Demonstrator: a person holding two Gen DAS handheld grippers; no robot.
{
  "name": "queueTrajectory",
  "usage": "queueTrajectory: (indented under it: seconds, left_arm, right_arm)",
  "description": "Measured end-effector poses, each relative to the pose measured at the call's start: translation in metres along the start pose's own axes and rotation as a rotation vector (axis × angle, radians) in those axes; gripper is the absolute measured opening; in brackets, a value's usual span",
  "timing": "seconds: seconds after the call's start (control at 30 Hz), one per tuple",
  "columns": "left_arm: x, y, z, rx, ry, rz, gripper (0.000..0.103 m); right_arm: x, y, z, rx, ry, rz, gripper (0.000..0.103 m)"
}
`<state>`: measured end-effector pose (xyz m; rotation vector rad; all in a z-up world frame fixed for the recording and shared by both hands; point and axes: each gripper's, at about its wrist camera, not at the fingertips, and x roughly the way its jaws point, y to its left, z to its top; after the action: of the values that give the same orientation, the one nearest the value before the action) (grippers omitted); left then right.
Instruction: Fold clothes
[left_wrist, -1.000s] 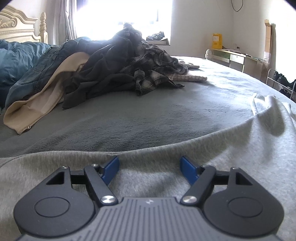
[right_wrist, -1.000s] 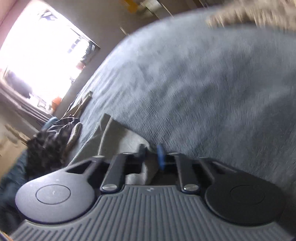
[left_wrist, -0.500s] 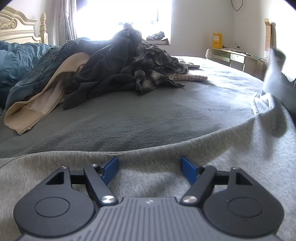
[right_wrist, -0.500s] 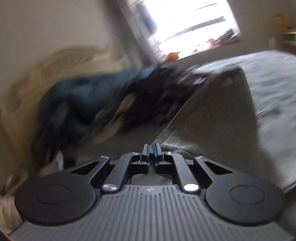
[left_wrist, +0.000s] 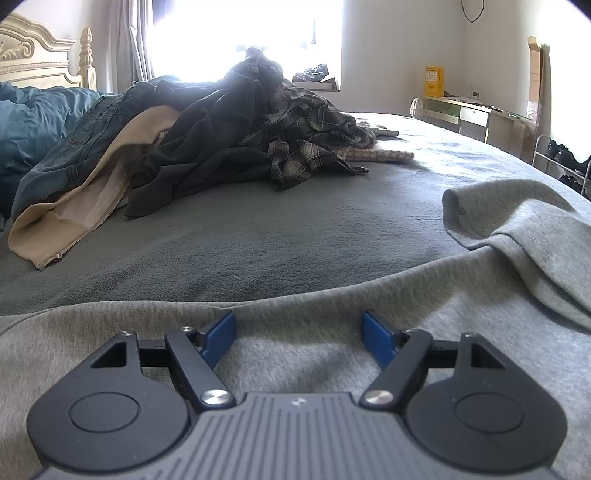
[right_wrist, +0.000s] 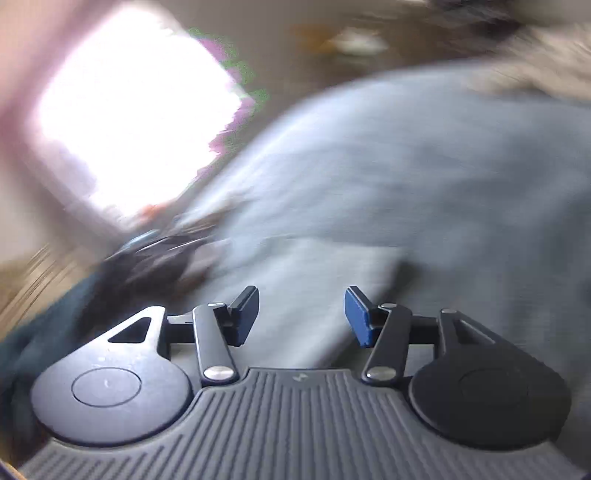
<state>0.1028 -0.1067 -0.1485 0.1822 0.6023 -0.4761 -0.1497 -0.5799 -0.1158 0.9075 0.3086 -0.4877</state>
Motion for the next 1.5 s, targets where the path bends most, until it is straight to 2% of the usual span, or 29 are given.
queueTrajectory:
  seconds: [0.07, 0.23, 0.27, 0.3, 0.33, 0.43, 0.6, 0.7, 0.77, 0.87, 1.0, 1.13, 1.17, 1.27, 1.37, 1.43, 1.5]
  left_arm:
    - [0.000, 0.000, 0.000, -0.001, 0.000, 0.000, 0.076]
    - [0.000, 0.001, 0.000, -0.002, -0.001, -0.002, 0.077]
    - [0.000, 0.001, 0.000, -0.004, -0.001, -0.003, 0.077]
    - [0.000, 0.001, 0.000, -0.005, -0.002, -0.004, 0.077]
    - [0.000, 0.001, 0.000, -0.006, -0.003, -0.005, 0.077]
    - [0.000, 0.002, 0.000, -0.011, -0.004, -0.008, 0.077]
    - [0.001, 0.002, 0.000, -0.012, -0.003, -0.009, 0.077]
    - [0.001, 0.002, 0.000, -0.013, -0.003, -0.009, 0.077]
    - [0.001, 0.003, 0.000, -0.013, -0.002, -0.010, 0.077]
    - [0.001, 0.003, 0.000, -0.014, -0.002, -0.010, 0.077]
    - [0.001, 0.002, 0.000, -0.014, -0.003, -0.010, 0.077]
    - [0.001, 0.002, 0.000, -0.015, -0.005, -0.010, 0.077]
    - [0.001, 0.002, 0.000, -0.015, -0.005, -0.010, 0.077]
    - [0.001, 0.001, 0.000, -0.015, -0.005, -0.008, 0.077]
    - [0.001, 0.001, -0.001, -0.011, -0.006, -0.004, 0.077]
    - [0.001, 0.001, -0.001, -0.010, -0.006, -0.003, 0.077]
    - [0.001, 0.001, -0.001, -0.011, -0.007, -0.004, 0.077]
  right_arm:
    - [0.017, -0.023, 0.005, 0.105, 0.027, -0.055, 0.052]
    - [0.048, -0.023, 0.005, 0.153, 0.035, -0.015, 0.048]
    - [0.053, -0.022, 0.005, 0.151, 0.036, -0.016, 0.036]
    - [0.057, -0.021, 0.006, 0.148, 0.037, -0.017, 0.011]
    - [0.061, -0.020, 0.005, 0.146, 0.038, -0.020, 0.003]
    - [0.050, -0.017, 0.000, 0.129, -0.017, -0.031, 0.003]
    - [-0.004, -0.014, 0.012, 0.074, -0.165, -0.042, 0.002]
    - [-0.009, -0.026, 0.005, 0.051, -0.155, -0.080, 0.002]
    - [-0.003, -0.043, -0.003, 0.087, -0.131, -0.100, 0.002]
    - [-0.008, -0.054, -0.012, 0.152, -0.150, -0.081, 0.002]
    - [-0.022, -0.048, -0.011, 0.124, -0.171, -0.079, 0.002]
    - [-0.014, -0.069, -0.020, 0.162, -0.119, -0.116, 0.003]
    - [-0.014, -0.075, -0.020, 0.185, -0.114, -0.103, 0.003]
    - [-0.027, -0.083, -0.015, 0.214, -0.127, -0.092, 0.011]
    - [-0.056, -0.079, -0.001, 0.155, -0.257, -0.235, 0.019]
    - [-0.071, -0.079, 0.013, 0.137, -0.319, -0.254, 0.022]
    - [-0.065, -0.069, 0.028, 0.084, -0.282, -0.238, 0.024]
